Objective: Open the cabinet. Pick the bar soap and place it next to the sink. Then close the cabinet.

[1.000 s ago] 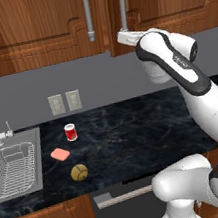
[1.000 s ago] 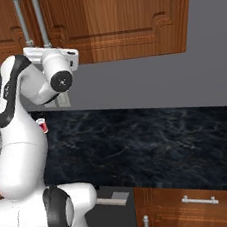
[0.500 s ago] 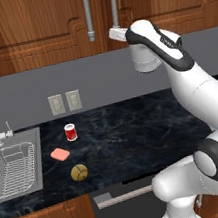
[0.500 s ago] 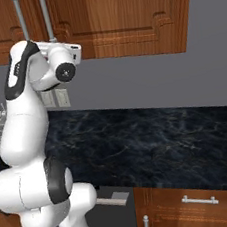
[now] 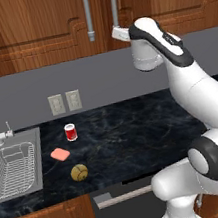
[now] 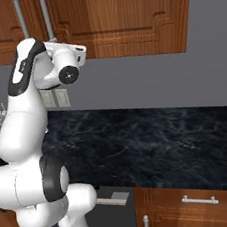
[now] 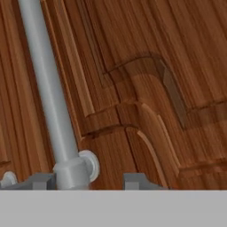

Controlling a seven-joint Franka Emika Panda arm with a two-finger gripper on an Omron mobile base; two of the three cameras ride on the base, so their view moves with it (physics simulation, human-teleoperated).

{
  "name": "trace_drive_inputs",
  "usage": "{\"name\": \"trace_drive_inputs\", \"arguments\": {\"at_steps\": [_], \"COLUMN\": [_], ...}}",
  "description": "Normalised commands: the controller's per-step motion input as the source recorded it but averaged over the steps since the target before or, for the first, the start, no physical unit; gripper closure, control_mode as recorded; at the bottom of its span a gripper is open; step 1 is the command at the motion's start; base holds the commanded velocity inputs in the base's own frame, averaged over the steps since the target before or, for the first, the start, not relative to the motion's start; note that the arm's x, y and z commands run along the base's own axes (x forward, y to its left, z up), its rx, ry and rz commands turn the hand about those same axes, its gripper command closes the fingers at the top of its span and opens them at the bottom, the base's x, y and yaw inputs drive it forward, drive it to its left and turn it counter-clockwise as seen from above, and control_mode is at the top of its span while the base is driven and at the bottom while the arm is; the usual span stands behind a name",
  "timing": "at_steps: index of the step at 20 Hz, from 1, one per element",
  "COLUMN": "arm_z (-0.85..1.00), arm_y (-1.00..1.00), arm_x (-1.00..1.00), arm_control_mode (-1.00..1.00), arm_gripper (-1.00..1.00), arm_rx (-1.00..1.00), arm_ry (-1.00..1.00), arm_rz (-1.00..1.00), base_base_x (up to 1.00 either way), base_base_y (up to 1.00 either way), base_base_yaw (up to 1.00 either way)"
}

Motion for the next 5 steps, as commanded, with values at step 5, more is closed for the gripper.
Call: {"name": "trace_drive_inputs", "arguments": {"at_steps": [5], "arm_z": [0.00], "arm_y": [0.00], "arm_x": [0.00], "arm_control_mode": [-1.00], "arm_gripper": [-1.00], "arm_rx": [0.00], "arm_ry": [0.05], "arm_rz": [0.00], "base_base_x": [0.00], "base_base_y": [0.00], "base_base_yaw": [0.00]}}
